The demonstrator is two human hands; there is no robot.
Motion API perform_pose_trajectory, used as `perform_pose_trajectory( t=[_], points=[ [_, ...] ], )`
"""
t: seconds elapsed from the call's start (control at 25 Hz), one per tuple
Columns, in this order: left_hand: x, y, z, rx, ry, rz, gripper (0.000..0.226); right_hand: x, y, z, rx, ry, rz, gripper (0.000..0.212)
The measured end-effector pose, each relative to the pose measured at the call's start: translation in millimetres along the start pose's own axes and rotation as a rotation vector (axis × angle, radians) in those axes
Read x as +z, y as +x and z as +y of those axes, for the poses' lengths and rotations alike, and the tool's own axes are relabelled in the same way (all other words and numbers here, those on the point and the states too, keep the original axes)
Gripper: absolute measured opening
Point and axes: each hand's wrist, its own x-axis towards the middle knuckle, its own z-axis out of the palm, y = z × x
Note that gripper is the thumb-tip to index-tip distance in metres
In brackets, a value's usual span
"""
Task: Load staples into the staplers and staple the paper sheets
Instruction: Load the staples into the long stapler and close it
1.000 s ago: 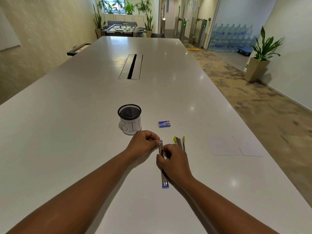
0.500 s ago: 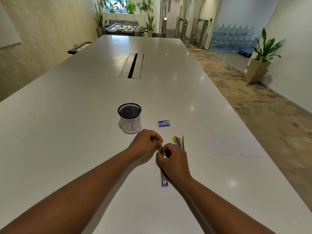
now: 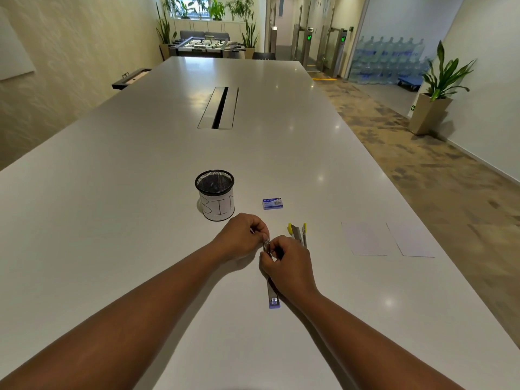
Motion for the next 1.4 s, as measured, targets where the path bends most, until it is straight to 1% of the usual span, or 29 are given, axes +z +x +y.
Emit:
perform_pose_trajectory(
  t=[0.24,0.44,0.6,0.84,1.16,1.4],
  points=[
    [2.0,-0.1,-2.0,0.017,0.013,0.020,0.013,-0.4,0.2,-0.3,-0.007,-0.011,-0.001,0.018],
    [-3.0,2.0,-4.1,0.061,0.034,-0.031,0.012,-1.6,-0.5,-1.4,-0.009,-0.008,0.000,0.019],
    [-4.5,4.6,-4.2,0.068,0.097,-0.066,0.014,-1.4,-0.6,-0.5,-0.008,-0.009,0.001,0.018],
    [-3.5,7.2,-3.3,0.072,0.121,-0.039,0.010,0.2,0.5,0.5,-0.007,-0.003,0.005,0.018],
    [0.8,-0.8,1.0,0.048,0.033,0.007,0.022,-1.0,0.1,-0.4,-0.004,-0.002,-0.002,0.018],
    [0.7,-0.5,4.8,0.046,0.041,0.019,0.025,-1.2,0.0,-0.1,0.009,0.003,-0.003,0.016]
  ],
)
